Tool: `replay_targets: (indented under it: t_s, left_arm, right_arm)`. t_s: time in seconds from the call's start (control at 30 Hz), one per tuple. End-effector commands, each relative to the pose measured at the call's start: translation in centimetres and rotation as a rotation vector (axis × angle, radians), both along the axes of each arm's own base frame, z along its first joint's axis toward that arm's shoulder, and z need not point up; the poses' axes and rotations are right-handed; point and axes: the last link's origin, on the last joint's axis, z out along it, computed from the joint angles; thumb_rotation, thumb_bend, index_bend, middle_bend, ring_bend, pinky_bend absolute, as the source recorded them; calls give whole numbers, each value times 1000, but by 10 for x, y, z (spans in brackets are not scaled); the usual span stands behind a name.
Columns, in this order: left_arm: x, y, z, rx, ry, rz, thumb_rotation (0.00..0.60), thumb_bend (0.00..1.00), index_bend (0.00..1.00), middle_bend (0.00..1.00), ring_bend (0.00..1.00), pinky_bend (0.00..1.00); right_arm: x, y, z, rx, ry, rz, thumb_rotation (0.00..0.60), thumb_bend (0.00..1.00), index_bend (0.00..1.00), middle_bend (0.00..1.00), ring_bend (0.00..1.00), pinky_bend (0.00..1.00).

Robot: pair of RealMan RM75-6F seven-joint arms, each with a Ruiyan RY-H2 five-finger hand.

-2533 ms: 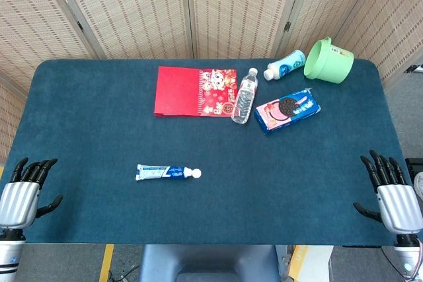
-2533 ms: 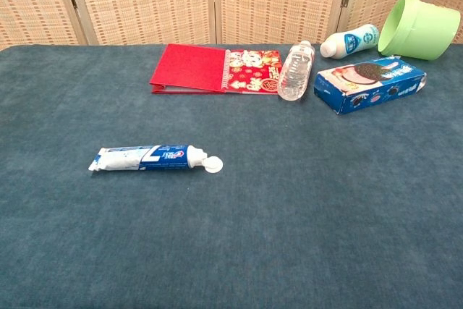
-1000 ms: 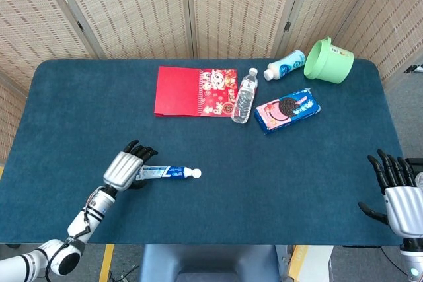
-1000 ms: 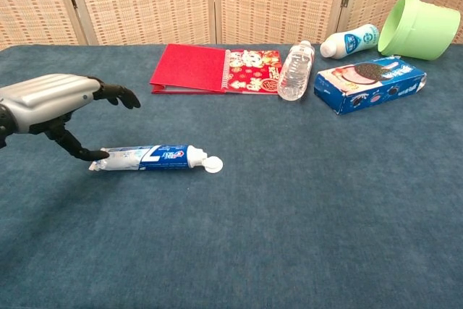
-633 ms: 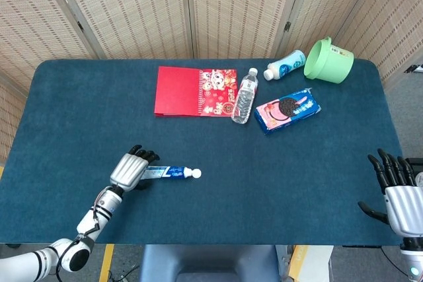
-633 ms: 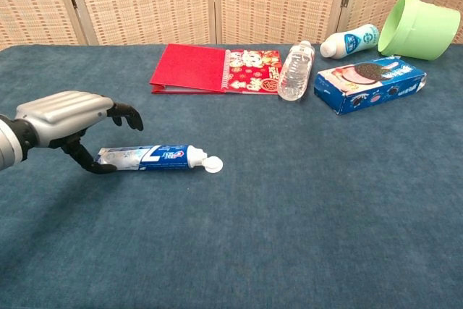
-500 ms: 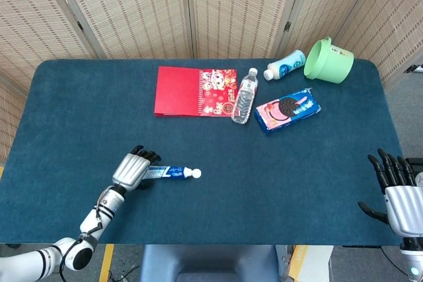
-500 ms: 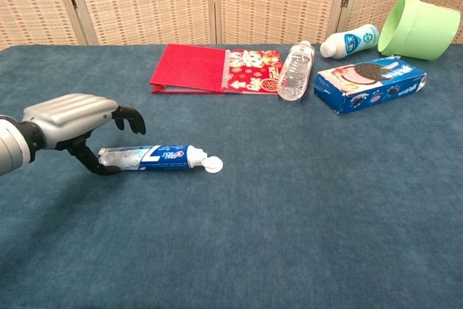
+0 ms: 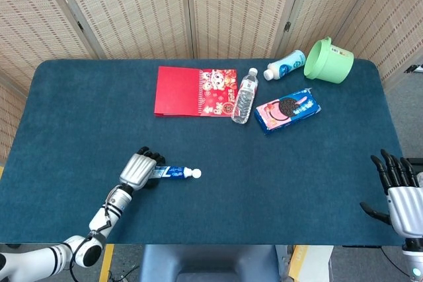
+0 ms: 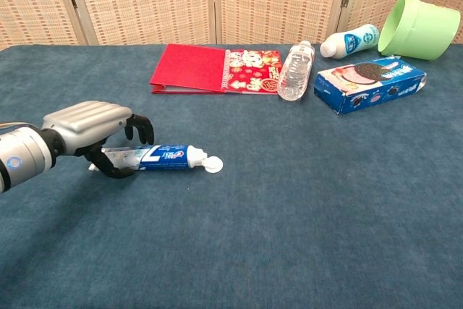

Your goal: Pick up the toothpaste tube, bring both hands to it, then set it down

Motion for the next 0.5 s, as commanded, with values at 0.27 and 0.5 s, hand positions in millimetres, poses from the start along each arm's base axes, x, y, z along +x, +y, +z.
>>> replay_targets:
  t_s: [0.27,0.5]
  left_arm:
    - [-3,3,-5,-8,0,12,600,374,409,413,404,222]
    - [-5,4,-6,-1,-17,12,600,379,459,441,428,231]
  right_arm:
    - [0,-1,0,1,-3,-2,600,0,0,0,0,0]
    - [0,0,-1,4,-4,-3,600,0,0,0,0,0]
